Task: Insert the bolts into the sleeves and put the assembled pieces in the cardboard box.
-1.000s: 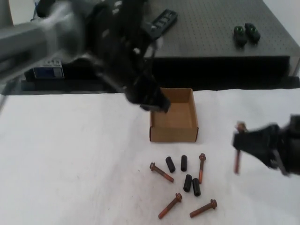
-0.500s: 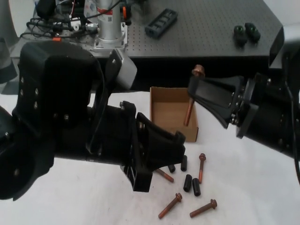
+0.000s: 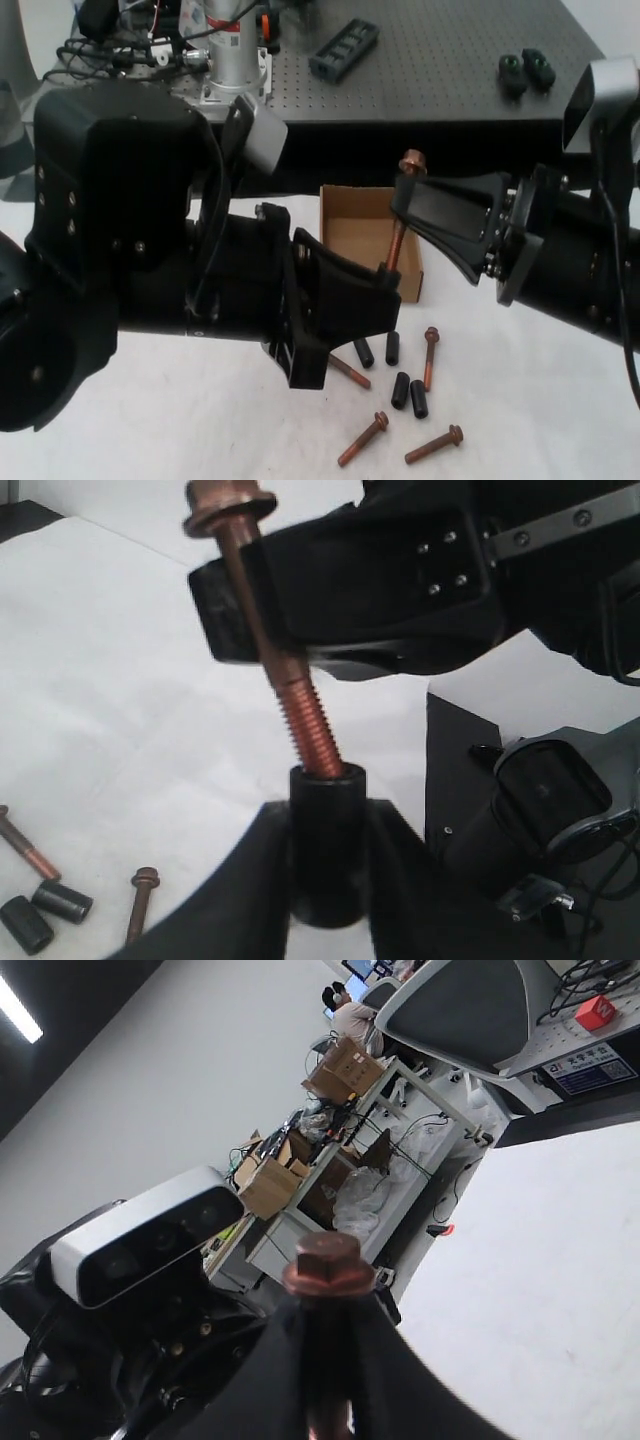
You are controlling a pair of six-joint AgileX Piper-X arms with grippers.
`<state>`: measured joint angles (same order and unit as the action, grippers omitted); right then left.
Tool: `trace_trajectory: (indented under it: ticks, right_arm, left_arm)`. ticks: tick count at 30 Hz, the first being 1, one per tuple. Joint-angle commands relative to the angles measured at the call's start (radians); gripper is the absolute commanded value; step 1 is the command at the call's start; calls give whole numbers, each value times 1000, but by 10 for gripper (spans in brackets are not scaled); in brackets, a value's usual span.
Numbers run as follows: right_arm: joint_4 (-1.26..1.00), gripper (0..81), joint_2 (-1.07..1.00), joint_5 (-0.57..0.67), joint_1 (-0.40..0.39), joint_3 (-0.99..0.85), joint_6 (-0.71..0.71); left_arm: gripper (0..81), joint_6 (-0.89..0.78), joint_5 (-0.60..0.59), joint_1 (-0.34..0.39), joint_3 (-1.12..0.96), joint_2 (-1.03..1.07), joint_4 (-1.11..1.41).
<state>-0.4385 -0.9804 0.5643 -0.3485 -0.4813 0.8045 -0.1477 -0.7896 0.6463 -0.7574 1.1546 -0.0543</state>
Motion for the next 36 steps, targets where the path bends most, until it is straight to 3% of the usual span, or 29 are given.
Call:
trace_trajectory:
  ticks: [1, 5, 7, 11, 13, 18, 23, 25, 30, 36]
  right_arm:
    - [-2, 55, 1, 19, -4, -5, -39]
    - [-2, 50, 1, 60, -4, -5, -68]
    - [-2, 11, 1, 72, -4, -5, -109]
    - [-2, 342, 1, 82, -4, -5, -124]
    - [-2, 404, 1, 82, -4, -5, -124]
    - [16, 395, 30, 112, 48, -5, -124]
    - [174, 395, 128, 124, 202, -3, -147]
    - [301, 395, 172, 124, 265, -3, -178]
    - [741, 395, 226, 13, 387, -3, -355]
    - [1082, 395, 195, -186, 404, -3, -521]
  left_arm:
    - [7, -15, -3, 4, -7, -9, 35]
    - [7, -80, 63, 4, -7, -9, 35]
    - [7, -79, 71, 4, -7, -9, 35]
    - [7, -77, 98, 4, -7, -9, 35]
    - [7, -71, 126, 4, -7, -9, 35]
    - [7, -49, 260, 4, -7, -7, 138]
    - [7, -72, 440, 4, -9, 47, 414]
    - [7, -155, 517, 4, -30, 110, 463]
    - [7, -235, 583, -17, -220, 369, 327]
    - [7, -213, 628, -33, -692, 738, -80]
